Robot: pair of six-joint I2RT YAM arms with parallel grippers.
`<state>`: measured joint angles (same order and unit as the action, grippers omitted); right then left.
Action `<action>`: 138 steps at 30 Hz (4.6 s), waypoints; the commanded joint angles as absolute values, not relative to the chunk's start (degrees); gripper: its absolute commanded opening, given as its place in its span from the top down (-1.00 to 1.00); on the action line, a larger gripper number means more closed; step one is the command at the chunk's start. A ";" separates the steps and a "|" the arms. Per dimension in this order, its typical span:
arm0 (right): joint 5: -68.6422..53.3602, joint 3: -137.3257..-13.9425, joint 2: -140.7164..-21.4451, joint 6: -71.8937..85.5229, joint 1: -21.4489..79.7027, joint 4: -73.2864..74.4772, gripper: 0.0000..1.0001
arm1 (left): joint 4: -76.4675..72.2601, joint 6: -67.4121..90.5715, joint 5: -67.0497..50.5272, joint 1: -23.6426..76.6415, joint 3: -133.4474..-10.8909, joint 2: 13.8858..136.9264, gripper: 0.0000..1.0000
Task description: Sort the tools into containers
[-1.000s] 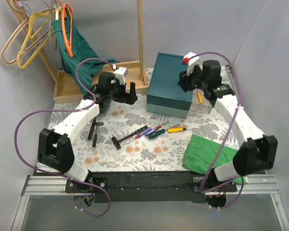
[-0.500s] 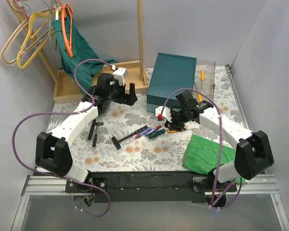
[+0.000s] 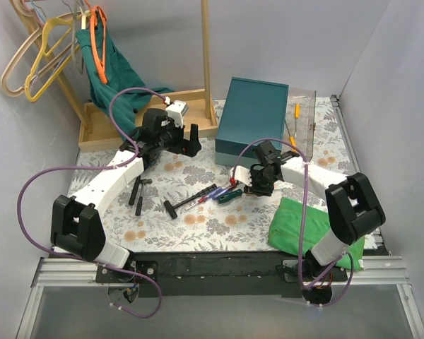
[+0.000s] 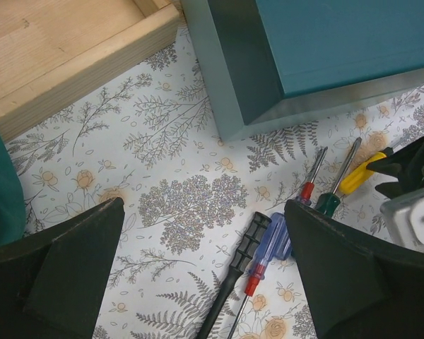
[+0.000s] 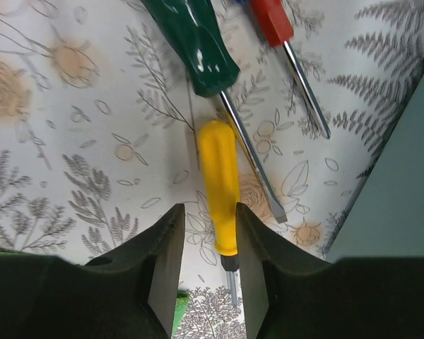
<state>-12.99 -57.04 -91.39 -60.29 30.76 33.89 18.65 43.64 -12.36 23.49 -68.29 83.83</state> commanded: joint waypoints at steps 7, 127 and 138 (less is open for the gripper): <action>-7.03 -54.14 -95.44 -64.15 25.93 31.01 0.22 | 17.93 42.45 -10.90 23.73 -67.59 81.74 -0.96; -42.01 -95.06 -91.93 -46.52 32.27 49.56 0.97 | 17.23 42.54 -13.71 23.20 -67.59 82.53 -0.96; -28.76 -98.35 -90.52 1.93 0.62 24.79 0.97 | 16.44 44.65 -15.56 23.29 -69.96 84.99 -0.96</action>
